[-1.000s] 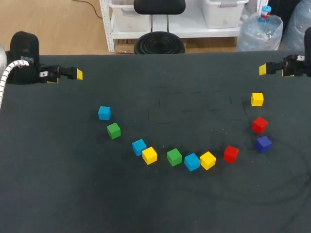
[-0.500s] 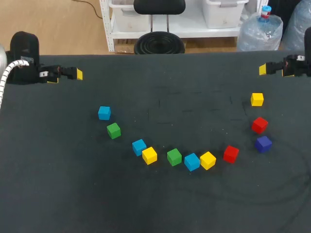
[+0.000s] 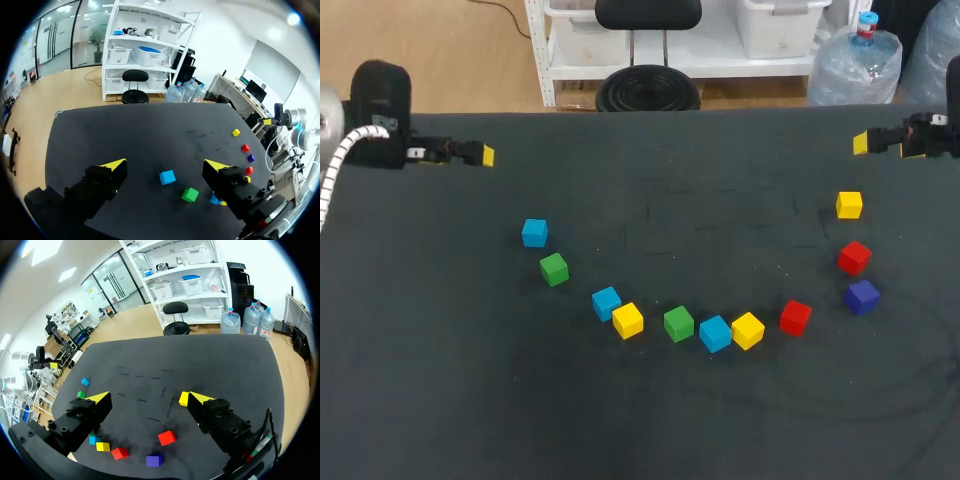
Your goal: Place the blue cubes, place green cubes on the blue cubes, place the yellow cubes on the green cubes, then place the red cubes on the yellow cubes, and place purple cube on the red cubes.
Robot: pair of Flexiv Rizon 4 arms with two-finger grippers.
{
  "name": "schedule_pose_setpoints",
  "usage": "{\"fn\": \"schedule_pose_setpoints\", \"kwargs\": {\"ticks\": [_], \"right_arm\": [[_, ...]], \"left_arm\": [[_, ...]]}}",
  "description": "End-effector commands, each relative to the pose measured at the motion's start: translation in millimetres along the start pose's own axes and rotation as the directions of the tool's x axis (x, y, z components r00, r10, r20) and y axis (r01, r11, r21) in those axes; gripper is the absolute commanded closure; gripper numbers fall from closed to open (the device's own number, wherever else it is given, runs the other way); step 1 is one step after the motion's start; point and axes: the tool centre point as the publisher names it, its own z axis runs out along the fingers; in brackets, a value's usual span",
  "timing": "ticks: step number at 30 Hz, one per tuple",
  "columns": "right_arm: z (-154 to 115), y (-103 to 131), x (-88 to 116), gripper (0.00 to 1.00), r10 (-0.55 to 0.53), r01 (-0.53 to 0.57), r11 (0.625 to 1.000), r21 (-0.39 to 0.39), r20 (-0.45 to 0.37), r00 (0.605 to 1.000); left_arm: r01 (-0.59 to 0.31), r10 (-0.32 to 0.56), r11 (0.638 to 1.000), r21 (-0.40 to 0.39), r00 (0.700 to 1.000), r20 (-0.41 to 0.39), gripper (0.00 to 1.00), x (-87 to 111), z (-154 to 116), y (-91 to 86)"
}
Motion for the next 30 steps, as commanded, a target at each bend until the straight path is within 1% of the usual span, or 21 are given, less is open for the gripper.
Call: {"fn": "schedule_pose_setpoints", "kwargs": {"ticks": [1,5,10,11,15,20,24,26,30], "right_arm": [[0,1,0,0.00,0.001,-0.001,1.000,0.005,0.001,1.000],[0,1,0,0.00,0.001,-0.001,1.000,0.005,0.001,1.000],[0,1,0,0.00,0.001,-0.001,1.000,0.005,0.001,1.000],[0,1,0,0.00,0.001,-0.001,1.000,0.005,0.001,1.000],[0,1,0,0.00,0.001,-0.001,1.000,0.005,0.001,1.000],[0,1,0,0.00,0.001,-0.001,1.000,0.005,0.001,1.000],[0,1,0,0.00,0.001,-0.001,1.000,0.005,0.001,1.000],[0,1,0,0.00,0.001,-0.001,1.000,0.005,0.001,1.000],[0,1,0,0.00,0.001,-0.001,1.000,0.005,0.001,1.000]], "left_arm": [[-0.013,0.004,0.991,-0.137,0.998,-0.068,0.00,-8.5,14,-7.3],[-0.037,0.018,0.978,-0.205,0.995,-0.095,0.00,-11.0,22,-13.3],[-0.017,-0.010,0.970,-0.241,0.994,-0.111,0.00,-9.4,30,-17.2],[-0.022,-0.010,0.966,-0.258,0.993,-0.120,0.00,-8.4,33,-18.3],[-0.037,-0.010,0.957,-0.288,0.987,-0.162,0.00,-3.5,41,-21.6],[-0.080,0.018,0.948,-0.308,0.980,-0.200,0.00,5.3,46,-26.3],[-0.100,0.020,0.940,-0.325,0.971,-0.240,0.00,17.3,51,-31.1],[-0.096,0.014,0.944,-0.315,0.968,-0.251,0.00,21.9,53,-33.7],[-0.092,0.001,0.943,-0.319,0.962,-0.273,0.00,29.1,58,-37.9]]}}
